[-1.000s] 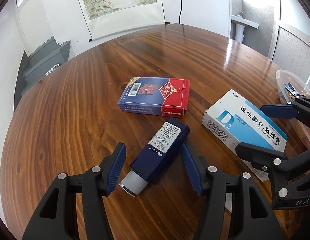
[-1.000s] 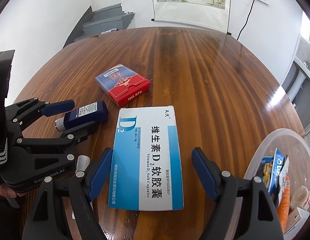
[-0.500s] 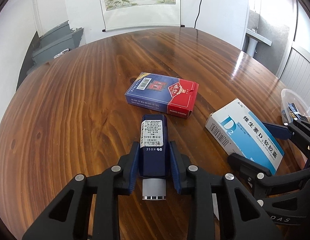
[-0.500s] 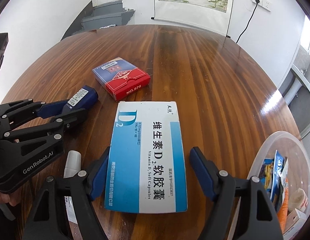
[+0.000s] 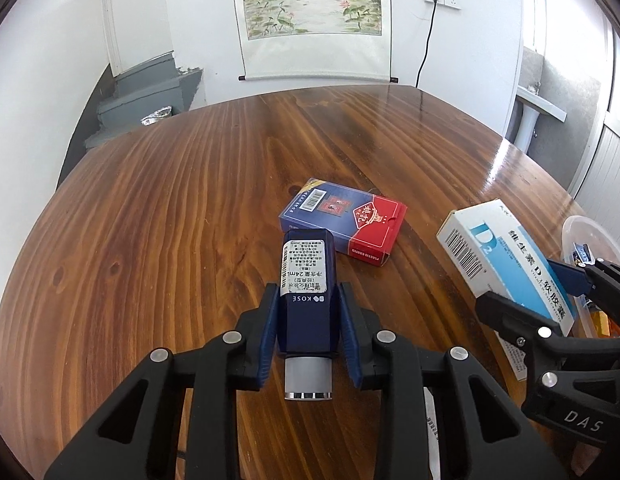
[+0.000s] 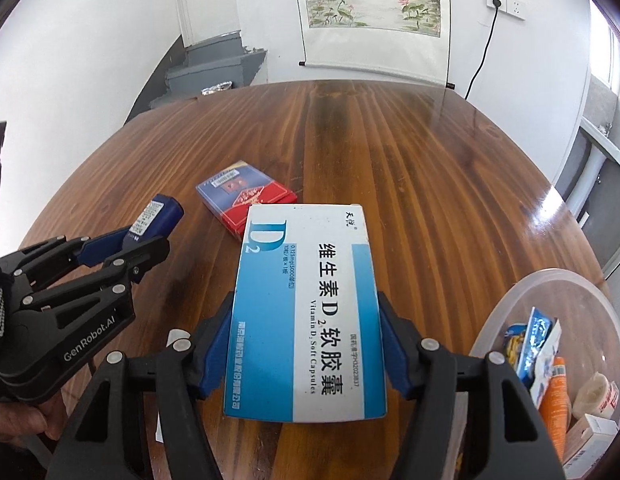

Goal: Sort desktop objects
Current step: 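Carry the blue inhaler and vitamin D box over the clear bowl with both tools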

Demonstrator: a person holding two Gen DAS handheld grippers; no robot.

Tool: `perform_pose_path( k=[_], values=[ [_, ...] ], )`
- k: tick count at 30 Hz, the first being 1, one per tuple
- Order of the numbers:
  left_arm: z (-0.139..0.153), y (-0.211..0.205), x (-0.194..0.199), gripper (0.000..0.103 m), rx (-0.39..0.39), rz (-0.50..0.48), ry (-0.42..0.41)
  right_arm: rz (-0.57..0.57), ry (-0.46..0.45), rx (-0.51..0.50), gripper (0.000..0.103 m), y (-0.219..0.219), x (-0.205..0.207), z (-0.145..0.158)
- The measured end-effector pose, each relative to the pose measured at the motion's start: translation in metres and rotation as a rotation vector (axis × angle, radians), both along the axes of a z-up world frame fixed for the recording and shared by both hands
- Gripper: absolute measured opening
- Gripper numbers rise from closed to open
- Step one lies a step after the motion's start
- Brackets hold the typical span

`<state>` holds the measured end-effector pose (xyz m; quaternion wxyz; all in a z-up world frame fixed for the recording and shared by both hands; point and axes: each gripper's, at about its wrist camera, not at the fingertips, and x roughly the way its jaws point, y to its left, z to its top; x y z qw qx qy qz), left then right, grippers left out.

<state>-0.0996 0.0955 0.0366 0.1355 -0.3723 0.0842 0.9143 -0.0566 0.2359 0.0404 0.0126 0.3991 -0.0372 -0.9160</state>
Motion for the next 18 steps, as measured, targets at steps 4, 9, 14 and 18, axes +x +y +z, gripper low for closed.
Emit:
perform_pose_path(
  k=[4,9,14,18],
  values=[
    [0.007,0.002,0.007,0.032,0.007,0.015,0.021,-0.021,0.036,-0.013,0.068,0.006,0.005,0.01],
    [0.016,0.006,0.017,0.032,0.01,0.021,0.049,-0.035,0.076,-0.02,0.068,0.012,0.013,0.021],
    [0.02,0.01,0.028,0.032,0.01,0.022,0.066,-0.04,0.103,-0.036,0.068,0.017,0.02,0.028],
    [0.024,0.018,0.037,0.032,-0.009,0.016,0.092,-0.044,0.12,-0.047,0.068,0.018,0.024,0.032]
  ],
)
